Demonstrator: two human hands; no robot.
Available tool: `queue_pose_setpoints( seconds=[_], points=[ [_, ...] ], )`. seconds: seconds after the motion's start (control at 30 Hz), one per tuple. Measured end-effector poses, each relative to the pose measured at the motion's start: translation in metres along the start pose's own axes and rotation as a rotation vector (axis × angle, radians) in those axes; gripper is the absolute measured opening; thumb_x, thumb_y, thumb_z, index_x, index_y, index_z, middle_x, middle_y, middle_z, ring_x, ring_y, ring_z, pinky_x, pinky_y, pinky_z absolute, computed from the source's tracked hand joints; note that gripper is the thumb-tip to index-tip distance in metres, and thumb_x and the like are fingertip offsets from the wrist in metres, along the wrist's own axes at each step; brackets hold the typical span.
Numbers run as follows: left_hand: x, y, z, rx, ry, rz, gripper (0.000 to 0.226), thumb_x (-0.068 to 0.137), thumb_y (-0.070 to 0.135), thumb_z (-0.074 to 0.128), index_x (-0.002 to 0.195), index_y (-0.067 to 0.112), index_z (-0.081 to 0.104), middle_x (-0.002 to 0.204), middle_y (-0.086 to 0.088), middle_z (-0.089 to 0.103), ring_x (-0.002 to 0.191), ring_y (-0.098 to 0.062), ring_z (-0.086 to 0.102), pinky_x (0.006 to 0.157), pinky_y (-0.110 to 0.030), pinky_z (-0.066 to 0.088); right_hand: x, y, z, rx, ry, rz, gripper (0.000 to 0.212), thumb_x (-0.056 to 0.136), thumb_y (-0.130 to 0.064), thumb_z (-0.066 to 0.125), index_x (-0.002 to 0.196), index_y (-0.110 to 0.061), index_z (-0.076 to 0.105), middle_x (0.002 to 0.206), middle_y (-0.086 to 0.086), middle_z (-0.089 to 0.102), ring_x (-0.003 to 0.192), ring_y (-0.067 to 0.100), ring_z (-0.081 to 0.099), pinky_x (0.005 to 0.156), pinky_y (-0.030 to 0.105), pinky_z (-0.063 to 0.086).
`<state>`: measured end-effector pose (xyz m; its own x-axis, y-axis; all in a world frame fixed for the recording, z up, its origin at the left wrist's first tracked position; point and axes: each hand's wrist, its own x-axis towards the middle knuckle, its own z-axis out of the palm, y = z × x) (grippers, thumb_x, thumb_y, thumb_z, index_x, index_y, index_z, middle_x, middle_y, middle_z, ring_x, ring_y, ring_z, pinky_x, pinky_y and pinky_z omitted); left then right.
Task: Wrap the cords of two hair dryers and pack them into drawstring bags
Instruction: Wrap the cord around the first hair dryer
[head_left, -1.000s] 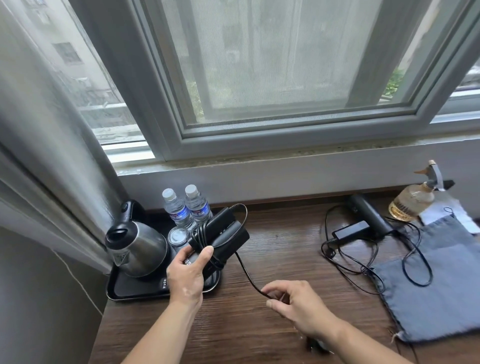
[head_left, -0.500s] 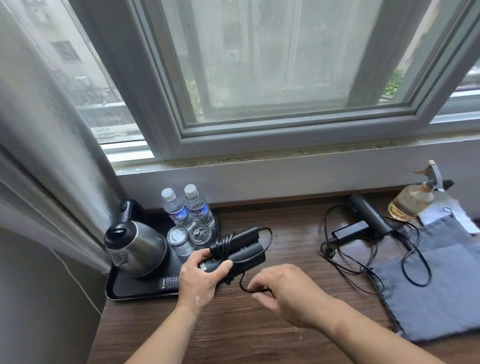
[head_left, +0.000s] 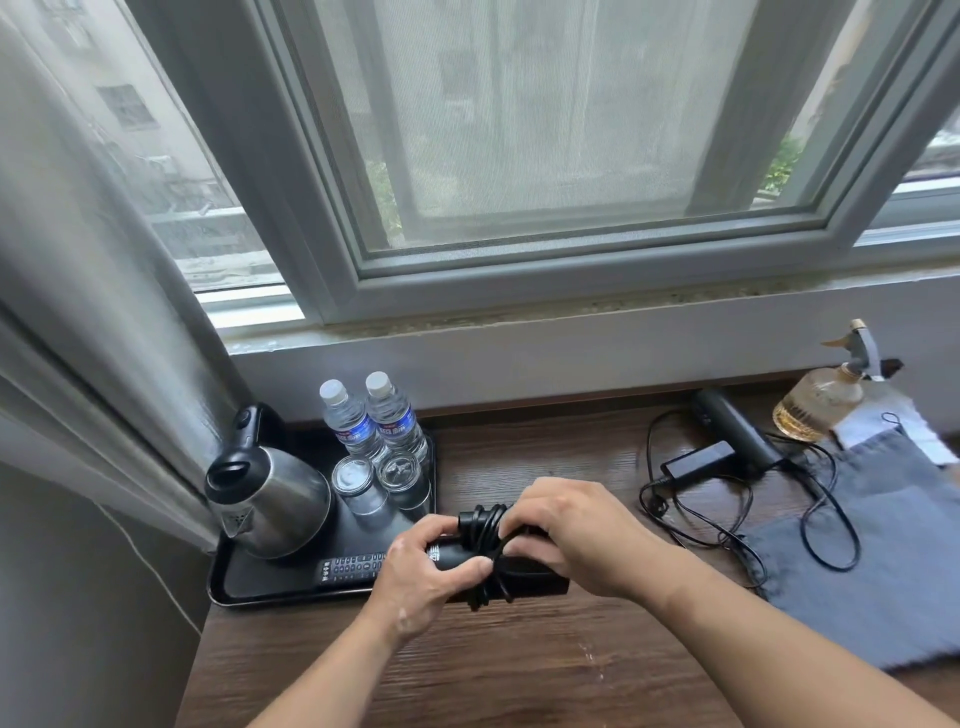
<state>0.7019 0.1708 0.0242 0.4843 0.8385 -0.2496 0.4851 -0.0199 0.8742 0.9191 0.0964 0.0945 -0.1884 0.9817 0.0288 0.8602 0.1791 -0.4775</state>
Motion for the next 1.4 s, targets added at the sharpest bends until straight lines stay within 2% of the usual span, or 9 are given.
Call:
queue_pose_setpoints(
  seconds=[0.27, 0.37, 0.47, 0.7, 0.8, 0.87, 1.1, 1.27, 1.4],
  points=[
    [0.001, 0.011, -0.002, 0.020, -0.122, 0.050, 0.057, 0.052, 0.057, 0.091, 0.100, 0.030, 0.077, 0.099, 0.011, 0.076, 0.097, -0.004, 0.070, 0.092, -0.027, 0.053, 0.004, 0.006, 0.005, 0.047, 0.016, 0.044, 0.029, 0.088, -0.054, 0.051, 0.101, -0.035, 0.070, 0.099, -0.014, 0.066, 0.101, 0.007, 0.057, 0.086, 0.035, 0.052],
    [0.002, 0.013, -0.001, 0.024, -0.127, 0.049, 0.063, 0.046, 0.064, 0.091, 0.097, 0.030, 0.077, 0.097, 0.010, 0.076, 0.096, -0.005, 0.070, 0.092, -0.028, 0.053, 0.005, 0.006, 0.007, 0.063, 0.037, 0.056, 0.034, 0.084, -0.059, 0.051, 0.099, -0.035, 0.068, 0.098, -0.014, 0.065, 0.099, 0.005, 0.057, 0.084, 0.034, 0.052],
    [0.003, 0.014, 0.003, 0.050, -0.125, 0.035, 0.066, 0.043, 0.071, 0.090, 0.094, 0.031, 0.077, 0.095, 0.009, 0.076, 0.094, -0.007, 0.070, 0.092, -0.034, 0.055, 0.006, 0.007, 0.009, 0.072, 0.043, 0.052, 0.032, 0.082, -0.059, 0.060, 0.098, -0.033, 0.067, 0.097, -0.013, 0.065, 0.096, 0.004, 0.056, 0.082, 0.028, 0.050],
    [0.000, 0.015, 0.007, 0.110, -0.082, 0.060, 0.049, 0.052, 0.055, 0.087, 0.091, 0.028, 0.076, 0.093, 0.009, 0.073, 0.092, -0.007, 0.068, 0.091, -0.036, 0.054, 0.000, 0.017, 0.012, 0.190, 0.035, 0.113, 0.030, 0.077, -0.054, 0.075, 0.094, -0.029, 0.070, 0.092, -0.014, 0.066, 0.084, 0.001, 0.056, 0.079, 0.022, 0.049],
    [0.000, 0.017, 0.004, 0.090, -0.096, 0.078, 0.045, 0.053, 0.050, 0.087, 0.090, 0.027, 0.077, 0.093, 0.008, 0.073, 0.092, -0.009, 0.069, 0.092, -0.039, 0.054, -0.002, 0.022, 0.009, 0.247, 0.025, 0.127, 0.027, 0.076, -0.047, 0.080, 0.093, -0.027, 0.071, 0.086, -0.019, 0.061, 0.077, -0.005, 0.053, 0.073, 0.010, 0.041],
    [0.000, 0.017, 0.002, 0.074, -0.105, 0.089, 0.043, 0.054, 0.049, 0.088, 0.090, 0.027, 0.077, 0.093, 0.008, 0.074, 0.093, -0.009, 0.070, 0.093, -0.038, 0.054, -0.004, 0.024, 0.006, 0.291, 0.020, 0.131, 0.025, 0.076, -0.041, 0.083, 0.093, -0.027, 0.072, 0.084, -0.018, 0.061, 0.079, -0.006, 0.055, 0.072, 0.008, 0.040],
    [-0.004, 0.020, -0.006, 0.050, -0.161, 0.109, 0.040, 0.055, 0.042, 0.087, 0.091, 0.028, 0.077, 0.094, 0.004, 0.076, 0.093, -0.008, 0.070, 0.091, -0.031, 0.054, -0.010, 0.037, -0.009, 0.342, -0.032, 0.139, 0.020, 0.078, -0.035, 0.085, 0.092, -0.024, 0.075, 0.086, -0.009, 0.071, 0.081, 0.005, 0.063, 0.070, 0.011, 0.046],
    [-0.006, 0.016, -0.012, 0.025, -0.202, 0.097, 0.039, 0.058, 0.033, 0.090, 0.094, 0.025, 0.077, 0.096, 0.004, 0.073, 0.090, -0.017, 0.072, 0.079, -0.045, 0.061, -0.014, 0.048, -0.019, 0.401, -0.057, 0.201, 0.016, 0.079, -0.035, 0.085, 0.084, -0.022, 0.077, 0.079, -0.002, 0.073, 0.069, 0.008, 0.063, 0.063, 0.020, 0.050],
    [-0.007, 0.018, -0.014, -0.003, -0.231, 0.100, 0.037, 0.061, 0.028, 0.090, 0.095, 0.021, 0.077, 0.096, 0.002, 0.072, 0.086, -0.017, 0.072, 0.077, -0.042, 0.060, -0.015, 0.054, -0.019, 0.425, -0.071, 0.210, 0.014, 0.080, -0.034, 0.084, 0.085, -0.023, 0.077, 0.081, -0.002, 0.075, 0.074, 0.013, 0.067, 0.071, 0.033, 0.056]
  ],
)
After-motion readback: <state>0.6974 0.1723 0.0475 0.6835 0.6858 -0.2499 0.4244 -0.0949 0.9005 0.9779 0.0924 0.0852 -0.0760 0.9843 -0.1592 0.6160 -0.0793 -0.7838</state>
